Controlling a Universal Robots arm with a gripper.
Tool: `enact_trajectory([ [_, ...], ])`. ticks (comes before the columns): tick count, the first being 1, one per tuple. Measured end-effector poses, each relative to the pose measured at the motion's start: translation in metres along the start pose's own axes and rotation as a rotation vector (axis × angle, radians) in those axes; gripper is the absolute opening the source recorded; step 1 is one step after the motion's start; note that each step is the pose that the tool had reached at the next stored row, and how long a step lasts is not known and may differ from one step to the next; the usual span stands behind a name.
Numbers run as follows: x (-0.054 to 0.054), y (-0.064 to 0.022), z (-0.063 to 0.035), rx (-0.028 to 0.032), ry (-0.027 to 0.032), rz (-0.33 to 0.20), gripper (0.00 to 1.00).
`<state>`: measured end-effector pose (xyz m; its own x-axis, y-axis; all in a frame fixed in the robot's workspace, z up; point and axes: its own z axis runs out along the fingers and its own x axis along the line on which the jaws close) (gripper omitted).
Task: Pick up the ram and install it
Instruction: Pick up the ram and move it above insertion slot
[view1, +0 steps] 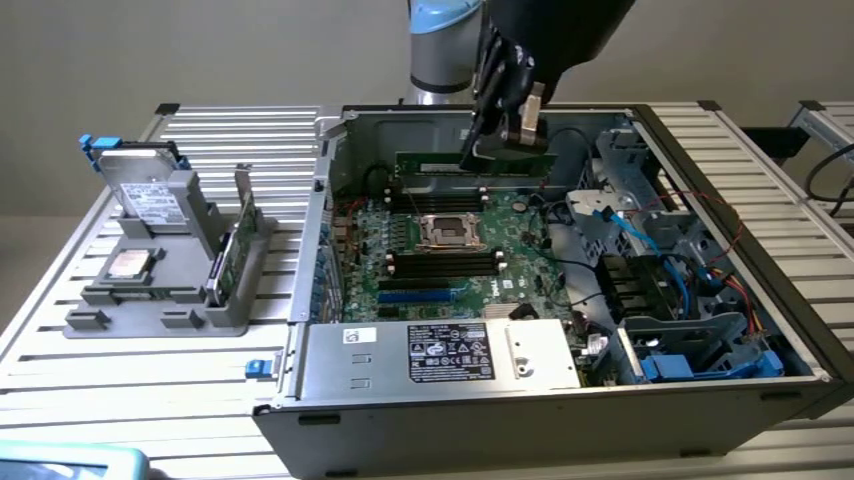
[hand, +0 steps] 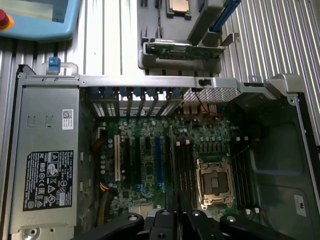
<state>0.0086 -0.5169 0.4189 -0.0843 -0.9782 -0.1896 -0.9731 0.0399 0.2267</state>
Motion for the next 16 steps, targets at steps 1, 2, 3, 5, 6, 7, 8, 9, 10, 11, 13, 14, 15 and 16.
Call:
enact_trajectory([
  [1,0.0,-0.0032,0.0012,-0.0021,0.0,0.0,0.15],
  [2,-0.001,-0.0064,0.0024,-0.0042,0.0001,0.001,0.15],
  [3,-0.001,-0.0095,0.0036,-0.0057,0.0001,0.002,0.15],
  [5,-0.002,-0.0152,0.0063,-0.0068,-0.0004,0.003,0.15],
  [6,-0.002,-0.0159,0.0082,-0.0066,-0.0008,0.006,0.15],
  [7,-0.004,-0.0163,0.0102,-0.0063,-0.0012,0.007,0.15],
  [8,-0.005,-0.0163,0.0123,-0.0061,-0.0012,0.008,0.15],
  [9,-0.006,-0.0158,0.0146,-0.006,-0.0014,0.008,0.15],
  [10,-0.008,-0.0151,0.017,-0.006,-0.0015,0.009,0.15],
  [11,-0.009,-0.0141,0.0193,-0.006,-0.0014,0.009,0.15],
  [13,-0.012,-0.0119,0.0243,-0.006,-0.0016,0.009,0.15],
  [14,-0.013,-0.0107,0.0267,-0.0059,-0.0016,0.009,0.15],
  [15,-0.015,-0.0092,0.0293,-0.0059,-0.0016,0.009,0.15],
  [16,-0.016,-0.0076,0.0319,-0.0059,-0.0016,0.009,0.15],
])
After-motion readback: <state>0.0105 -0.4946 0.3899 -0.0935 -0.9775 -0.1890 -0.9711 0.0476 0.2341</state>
